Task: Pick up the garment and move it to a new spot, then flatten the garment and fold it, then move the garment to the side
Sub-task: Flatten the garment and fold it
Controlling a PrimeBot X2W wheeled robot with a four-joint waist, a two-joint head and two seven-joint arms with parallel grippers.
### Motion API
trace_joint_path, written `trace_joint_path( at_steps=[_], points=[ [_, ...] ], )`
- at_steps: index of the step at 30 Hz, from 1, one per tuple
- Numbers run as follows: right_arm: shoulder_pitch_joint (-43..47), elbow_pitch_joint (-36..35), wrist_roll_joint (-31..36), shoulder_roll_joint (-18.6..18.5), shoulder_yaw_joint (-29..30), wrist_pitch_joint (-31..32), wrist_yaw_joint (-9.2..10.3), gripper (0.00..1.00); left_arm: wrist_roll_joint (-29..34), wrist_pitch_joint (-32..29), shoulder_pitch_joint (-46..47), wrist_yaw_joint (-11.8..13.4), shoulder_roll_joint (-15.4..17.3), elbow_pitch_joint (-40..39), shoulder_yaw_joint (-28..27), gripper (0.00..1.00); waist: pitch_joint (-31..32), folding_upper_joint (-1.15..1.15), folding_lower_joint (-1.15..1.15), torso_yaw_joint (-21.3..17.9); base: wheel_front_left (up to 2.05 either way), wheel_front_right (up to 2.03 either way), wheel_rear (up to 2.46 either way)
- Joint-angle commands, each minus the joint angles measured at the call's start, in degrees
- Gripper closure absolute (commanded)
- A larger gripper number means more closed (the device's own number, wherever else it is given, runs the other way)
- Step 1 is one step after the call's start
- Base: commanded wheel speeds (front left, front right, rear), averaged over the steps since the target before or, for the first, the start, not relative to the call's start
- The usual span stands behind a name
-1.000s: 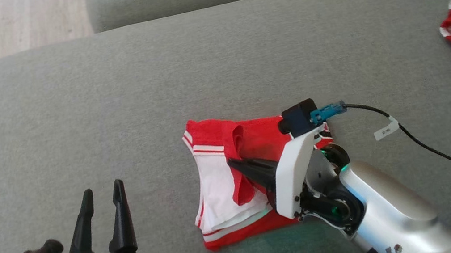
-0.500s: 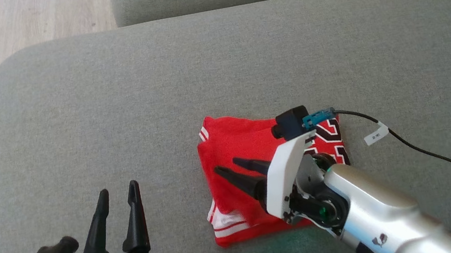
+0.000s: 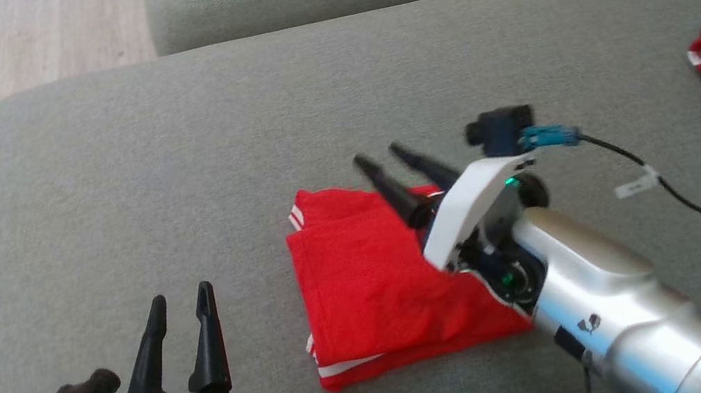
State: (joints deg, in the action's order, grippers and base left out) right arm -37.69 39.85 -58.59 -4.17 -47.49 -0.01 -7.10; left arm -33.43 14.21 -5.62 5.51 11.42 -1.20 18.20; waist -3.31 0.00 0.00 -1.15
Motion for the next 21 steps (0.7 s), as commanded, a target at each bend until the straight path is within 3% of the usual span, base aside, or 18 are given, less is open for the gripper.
trace_joint_path(
  at_steps=[1,7,13,21],
  points=[
    [-1.88,-0.96,1.23,1.28,0.52,-1.83,-0.39,0.0,0.44,0.61,2.25,0.03,0.25,-1.72,-2.06,0.0,0.2,0.0,0.0,-0.53,0.0,0.0,0.0],
    [-0.73,2.25,9.35,-0.02,4.87,-12.09,-0.39,0.0,2.25,0.71,2.94,0.51,-0.18,-1.51,-2.49,0.0,1.39,0.0,0.0,-2.6,0.0,0.0,0.0],
    [4.34,2.4,19.57,-1.83,13.73,-14.89,-0.39,0.0,5.86,0.76,2.75,1.56,-1.24,-1.17,-3.33,0.0,2.63,0.0,0.0,-4.33,0.0,0.0,0.0],
    [18.78,-11.52,36.88,-0.11,33.49,-14.98,-0.39,0.0,9.54,0.78,-0.27,2.71,-4.03,-0.64,-6.14,0.0,3.25,0.0,0.0,-5.07,0.0,0.0,0.0]
  ],
)
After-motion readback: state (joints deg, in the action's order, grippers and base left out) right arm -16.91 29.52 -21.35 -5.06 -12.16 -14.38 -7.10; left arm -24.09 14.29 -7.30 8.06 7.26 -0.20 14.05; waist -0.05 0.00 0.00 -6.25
